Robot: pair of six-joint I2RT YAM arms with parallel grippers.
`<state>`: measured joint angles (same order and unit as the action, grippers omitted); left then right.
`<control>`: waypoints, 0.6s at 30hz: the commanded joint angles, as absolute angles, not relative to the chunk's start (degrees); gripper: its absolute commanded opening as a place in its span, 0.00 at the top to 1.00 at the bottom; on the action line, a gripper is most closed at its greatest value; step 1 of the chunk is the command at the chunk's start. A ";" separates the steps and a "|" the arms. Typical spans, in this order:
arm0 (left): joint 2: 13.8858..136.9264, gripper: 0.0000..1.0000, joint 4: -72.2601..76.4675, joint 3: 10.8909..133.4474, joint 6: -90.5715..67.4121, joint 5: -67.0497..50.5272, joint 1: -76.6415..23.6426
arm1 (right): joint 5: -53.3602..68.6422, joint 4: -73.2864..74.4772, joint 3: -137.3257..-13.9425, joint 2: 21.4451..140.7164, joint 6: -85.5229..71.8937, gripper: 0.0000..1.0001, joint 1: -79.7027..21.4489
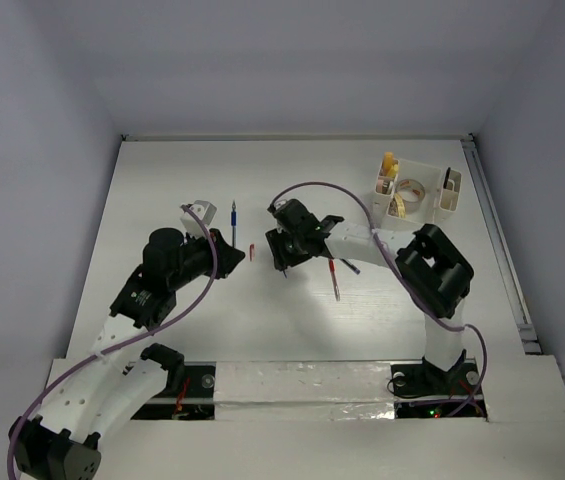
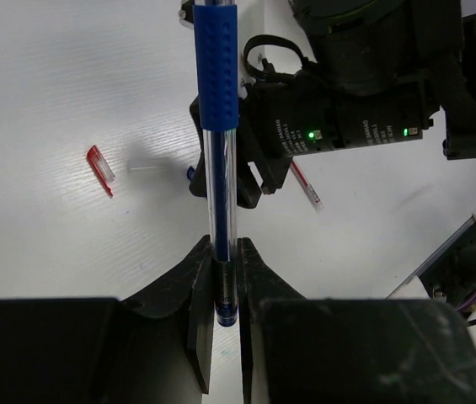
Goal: Sort the stationery into containers
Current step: Close the pen cap on the pen.
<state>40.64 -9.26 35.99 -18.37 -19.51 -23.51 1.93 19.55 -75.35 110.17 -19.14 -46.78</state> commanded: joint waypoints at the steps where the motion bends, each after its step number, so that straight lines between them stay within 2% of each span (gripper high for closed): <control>1: 39.73 1.00 -6.86 36.91 -18.02 -20.30 -23.20 | -3.15 22.23 -79.53 111.88 -17.58 0.48 -48.60; 6: 39.20 1.00 -6.94 37.00 -18.02 -20.57 -22.06 | -7.20 25.48 -82.35 114.95 -16.00 0.49 -50.27; 13: 38.93 1.00 -6.68 36.91 -18.02 -21.18 -21.01 | -13.79 29.26 -83.93 118.39 -15.82 0.60 -51.86; 16: 38.85 1.00 -6.77 36.91 -18.02 -21.36 -21.01 | -15.11 29.88 -83.76 119.35 -16.26 0.67 -52.38; 18: 38.85 1.00 -6.68 36.83 -18.02 -21.44 -21.01 | -15.47 30.23 -83.93 119.97 -16.61 0.80 -52.38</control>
